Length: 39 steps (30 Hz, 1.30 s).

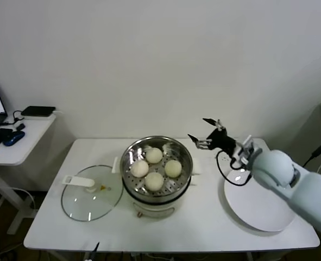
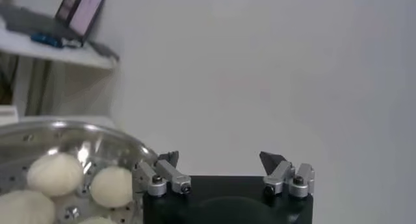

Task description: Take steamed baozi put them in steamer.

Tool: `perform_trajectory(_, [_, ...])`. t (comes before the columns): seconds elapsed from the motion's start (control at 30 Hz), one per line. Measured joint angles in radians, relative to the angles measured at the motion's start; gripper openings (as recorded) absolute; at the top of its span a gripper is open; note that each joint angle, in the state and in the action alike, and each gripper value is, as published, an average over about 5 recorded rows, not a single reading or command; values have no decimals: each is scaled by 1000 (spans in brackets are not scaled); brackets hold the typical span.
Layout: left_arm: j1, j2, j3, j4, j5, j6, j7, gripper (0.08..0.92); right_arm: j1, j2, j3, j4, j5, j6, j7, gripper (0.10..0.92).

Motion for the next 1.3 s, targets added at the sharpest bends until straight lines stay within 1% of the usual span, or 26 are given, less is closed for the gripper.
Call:
perform_trajectory(0.13, [0,-1,0,0,-1,-1,-2,823,-266,60,223,38,-60,75,14,823])
perform_trajectory(0.33, [-3,-3,0,0,-3,-1,-6,823,-632,195,486,62,-143,201,8,823])
perform_trajectory(0.67, [2,-3,1,-7,-7,-4,-19,823,-1064,445,680,42,-282,459,-53,823])
perform_trajectory(0.9, [8,-3,5,-13,-8,-4,-20,823,-1209,555,716,15,-340,609,-67,823])
perform_trajectory(1.1, [14,-3,4,-16,-9,-5,-21,823,-1246,588,704,4,-371,690,-50,823])
perform_trajectory(1.3, [18,-3,4,-20,-9,-6,-21,823,-1269,606,684,0,-392,736,-32,823])
